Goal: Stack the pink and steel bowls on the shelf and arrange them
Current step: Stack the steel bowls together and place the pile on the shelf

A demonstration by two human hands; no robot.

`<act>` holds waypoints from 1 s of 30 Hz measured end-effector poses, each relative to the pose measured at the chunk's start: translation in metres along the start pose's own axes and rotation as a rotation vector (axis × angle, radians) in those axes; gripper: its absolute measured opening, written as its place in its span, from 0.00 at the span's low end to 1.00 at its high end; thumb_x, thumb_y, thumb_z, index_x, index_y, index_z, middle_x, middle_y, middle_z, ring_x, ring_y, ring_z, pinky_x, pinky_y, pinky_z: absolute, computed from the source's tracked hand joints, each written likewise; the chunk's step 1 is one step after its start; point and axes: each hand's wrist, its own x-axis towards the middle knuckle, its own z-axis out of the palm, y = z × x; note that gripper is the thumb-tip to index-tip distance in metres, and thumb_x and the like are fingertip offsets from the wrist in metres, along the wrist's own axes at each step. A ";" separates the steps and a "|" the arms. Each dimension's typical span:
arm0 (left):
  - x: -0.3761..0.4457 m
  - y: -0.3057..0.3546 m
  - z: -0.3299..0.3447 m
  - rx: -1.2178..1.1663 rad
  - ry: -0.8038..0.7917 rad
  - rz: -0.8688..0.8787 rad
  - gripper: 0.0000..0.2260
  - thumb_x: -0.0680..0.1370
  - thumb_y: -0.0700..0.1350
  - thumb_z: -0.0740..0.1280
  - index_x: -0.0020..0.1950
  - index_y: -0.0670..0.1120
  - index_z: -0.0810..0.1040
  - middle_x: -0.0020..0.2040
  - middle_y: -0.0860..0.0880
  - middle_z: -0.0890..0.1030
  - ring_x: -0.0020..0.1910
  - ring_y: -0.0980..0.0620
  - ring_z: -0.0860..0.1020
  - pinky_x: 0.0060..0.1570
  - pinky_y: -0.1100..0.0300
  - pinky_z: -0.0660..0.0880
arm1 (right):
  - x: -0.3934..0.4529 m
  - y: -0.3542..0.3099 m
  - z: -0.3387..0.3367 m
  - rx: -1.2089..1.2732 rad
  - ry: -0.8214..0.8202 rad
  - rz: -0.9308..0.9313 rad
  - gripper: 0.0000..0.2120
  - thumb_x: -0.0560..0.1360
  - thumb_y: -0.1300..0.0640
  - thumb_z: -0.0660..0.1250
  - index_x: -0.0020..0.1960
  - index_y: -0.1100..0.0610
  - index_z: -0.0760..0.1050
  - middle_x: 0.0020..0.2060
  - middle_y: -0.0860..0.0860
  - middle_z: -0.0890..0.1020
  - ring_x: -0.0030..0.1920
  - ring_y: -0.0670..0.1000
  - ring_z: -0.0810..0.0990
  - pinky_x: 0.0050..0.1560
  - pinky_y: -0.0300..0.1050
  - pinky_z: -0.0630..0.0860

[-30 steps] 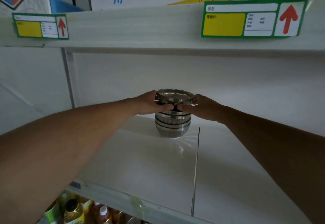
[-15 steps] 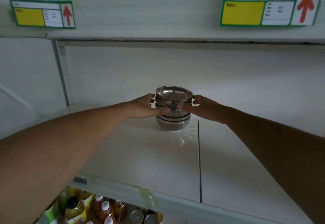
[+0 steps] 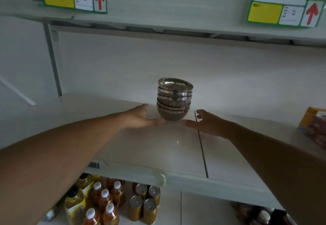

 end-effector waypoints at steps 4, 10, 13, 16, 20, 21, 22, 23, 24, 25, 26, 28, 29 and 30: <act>-0.030 0.010 0.005 0.098 0.037 0.001 0.66 0.64 0.85 0.63 0.89 0.44 0.53 0.89 0.45 0.60 0.86 0.44 0.63 0.81 0.55 0.62 | -0.030 -0.005 0.004 -0.031 0.039 -0.048 0.60 0.65 0.23 0.72 0.84 0.55 0.54 0.81 0.53 0.64 0.77 0.56 0.68 0.69 0.49 0.68; -0.097 0.044 -0.010 0.082 0.071 -0.051 0.66 0.65 0.86 0.63 0.90 0.48 0.48 0.90 0.46 0.53 0.88 0.44 0.57 0.84 0.46 0.60 | -0.078 -0.016 -0.013 0.009 0.024 -0.139 0.59 0.66 0.24 0.71 0.84 0.56 0.54 0.81 0.55 0.63 0.78 0.57 0.67 0.72 0.52 0.68; -0.126 0.065 -0.004 0.069 0.096 -0.095 0.64 0.67 0.86 0.63 0.90 0.49 0.48 0.90 0.47 0.52 0.88 0.44 0.57 0.84 0.43 0.61 | -0.105 -0.007 -0.017 -0.001 0.006 -0.199 0.61 0.65 0.21 0.69 0.84 0.55 0.55 0.81 0.54 0.64 0.78 0.56 0.67 0.72 0.52 0.68; -0.153 0.083 0.019 0.075 0.080 -0.137 0.64 0.66 0.87 0.62 0.90 0.50 0.47 0.91 0.48 0.51 0.88 0.44 0.56 0.83 0.42 0.61 | -0.130 0.013 -0.016 -0.017 -0.008 -0.211 0.62 0.63 0.19 0.69 0.84 0.54 0.55 0.81 0.53 0.65 0.77 0.55 0.68 0.71 0.52 0.68; -0.179 0.103 0.052 0.106 0.045 -0.147 0.63 0.67 0.86 0.63 0.90 0.51 0.48 0.91 0.48 0.51 0.88 0.44 0.55 0.84 0.40 0.60 | -0.156 0.040 -0.015 0.007 -0.041 -0.209 0.64 0.61 0.18 0.69 0.84 0.54 0.55 0.80 0.53 0.66 0.76 0.55 0.69 0.68 0.49 0.69; -0.183 0.108 0.056 0.105 0.037 -0.141 0.63 0.67 0.86 0.62 0.90 0.51 0.47 0.91 0.49 0.51 0.88 0.44 0.55 0.84 0.40 0.60 | -0.161 0.044 -0.017 0.005 -0.047 -0.210 0.64 0.60 0.18 0.69 0.84 0.54 0.55 0.80 0.54 0.66 0.76 0.55 0.69 0.69 0.50 0.69; -0.187 0.113 0.059 0.106 0.032 -0.133 0.63 0.67 0.86 0.62 0.90 0.51 0.47 0.91 0.49 0.51 0.88 0.44 0.55 0.84 0.40 0.60 | -0.165 0.047 -0.019 0.003 -0.051 -0.212 0.65 0.60 0.17 0.69 0.84 0.54 0.55 0.80 0.54 0.66 0.76 0.55 0.69 0.71 0.51 0.69; -0.190 0.116 0.061 0.109 0.033 -0.125 0.63 0.67 0.86 0.62 0.90 0.50 0.47 0.91 0.48 0.51 0.88 0.44 0.55 0.84 0.40 0.60 | -0.168 0.049 -0.021 0.002 -0.051 -0.215 0.65 0.60 0.17 0.69 0.84 0.54 0.55 0.80 0.54 0.66 0.77 0.55 0.69 0.71 0.52 0.68; -0.192 0.119 0.061 0.112 0.037 -0.120 0.63 0.68 0.86 0.63 0.90 0.50 0.47 0.91 0.48 0.51 0.88 0.44 0.55 0.84 0.40 0.60 | -0.171 0.049 -0.024 0.003 -0.048 -0.219 0.65 0.59 0.17 0.68 0.84 0.54 0.55 0.80 0.54 0.66 0.76 0.55 0.69 0.71 0.52 0.68; -0.193 0.120 0.061 0.110 0.041 -0.118 0.62 0.68 0.85 0.63 0.90 0.50 0.47 0.91 0.48 0.51 0.88 0.44 0.55 0.84 0.41 0.60 | -0.172 0.048 -0.026 0.005 -0.043 -0.223 0.65 0.59 0.17 0.68 0.84 0.54 0.55 0.80 0.54 0.66 0.76 0.55 0.69 0.71 0.52 0.68; -0.193 0.121 0.060 0.108 0.043 -0.118 0.62 0.69 0.85 0.63 0.90 0.50 0.47 0.91 0.48 0.51 0.88 0.44 0.55 0.84 0.41 0.60 | -0.173 0.047 -0.027 0.008 -0.038 -0.225 0.65 0.59 0.17 0.68 0.84 0.54 0.55 0.80 0.54 0.67 0.76 0.55 0.69 0.71 0.52 0.68; -0.191 0.120 0.058 0.111 0.038 -0.115 0.61 0.69 0.84 0.63 0.90 0.50 0.47 0.91 0.48 0.51 0.88 0.43 0.55 0.84 0.41 0.60 | -0.173 0.044 -0.027 0.014 -0.035 -0.224 0.65 0.59 0.17 0.68 0.84 0.54 0.55 0.80 0.53 0.67 0.76 0.55 0.69 0.71 0.52 0.68; -0.188 0.118 0.057 0.114 0.035 -0.113 0.61 0.70 0.84 0.63 0.90 0.50 0.47 0.91 0.48 0.51 0.88 0.43 0.55 0.84 0.42 0.60 | -0.171 0.042 -0.026 0.021 -0.037 -0.223 0.66 0.59 0.17 0.68 0.84 0.54 0.55 0.80 0.53 0.67 0.76 0.55 0.69 0.71 0.52 0.68; -0.185 0.115 0.055 0.115 0.036 -0.111 0.60 0.70 0.84 0.63 0.90 0.50 0.48 0.90 0.48 0.51 0.88 0.44 0.56 0.83 0.42 0.61 | -0.169 0.040 -0.024 0.031 -0.038 -0.221 0.66 0.59 0.17 0.68 0.84 0.54 0.55 0.80 0.53 0.67 0.76 0.54 0.69 0.71 0.51 0.69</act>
